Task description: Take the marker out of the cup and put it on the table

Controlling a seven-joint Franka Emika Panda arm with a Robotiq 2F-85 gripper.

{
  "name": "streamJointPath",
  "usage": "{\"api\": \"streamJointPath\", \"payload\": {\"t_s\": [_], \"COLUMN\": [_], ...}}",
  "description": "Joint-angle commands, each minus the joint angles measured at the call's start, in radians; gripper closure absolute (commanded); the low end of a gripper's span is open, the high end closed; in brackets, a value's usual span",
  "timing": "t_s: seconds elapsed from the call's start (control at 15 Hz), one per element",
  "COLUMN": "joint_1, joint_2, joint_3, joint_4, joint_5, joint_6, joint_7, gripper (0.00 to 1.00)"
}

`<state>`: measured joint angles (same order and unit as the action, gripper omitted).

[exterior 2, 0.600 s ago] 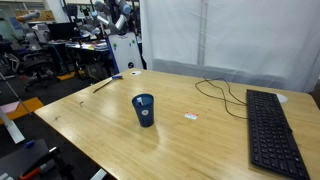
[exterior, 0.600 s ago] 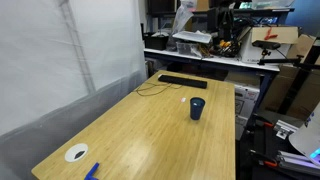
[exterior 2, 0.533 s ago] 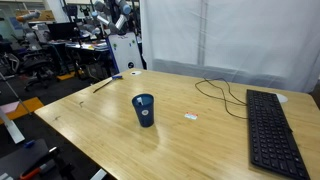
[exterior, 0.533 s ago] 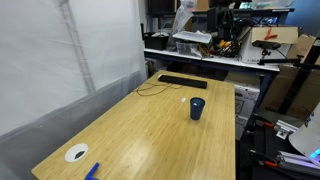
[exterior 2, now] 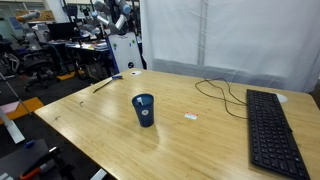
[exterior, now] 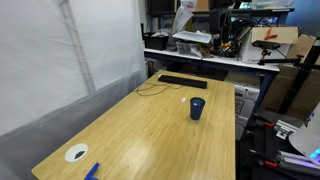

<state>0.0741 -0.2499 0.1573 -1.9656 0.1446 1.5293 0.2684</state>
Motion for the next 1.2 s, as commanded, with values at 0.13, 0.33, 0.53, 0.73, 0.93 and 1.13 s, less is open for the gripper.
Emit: {"api": "streamJointPath", "payload": {"t_s": [0.13,0.33,0.53,0.73,0.93,1.13], "joint_1": [0.017,0.007,-0.011,-0.028,-0.042,-0.058], "joint_2": [-0.032,-0.035,-0.011,0.018,0.05,0.076], "joint_3": [-0.029,-0.063,-0.094,-0.116,-0.129,-0.138], "joint_4": [-0.048,-0.084,-0.111,-0.13,-0.134,-0.148], "joint_5": [-0.02,-0.04,-0.066,-0.047,-0.015,0.021], "joint_6": [0.06,0.095,0.138,0.164,0.178,0.205], "joint_7": [-0.24,-0.36,-0.365,-0.269,-0.157,-0.021], "gripper": [0.0,0.0,0.0,0.0,0.0,0.0]}}
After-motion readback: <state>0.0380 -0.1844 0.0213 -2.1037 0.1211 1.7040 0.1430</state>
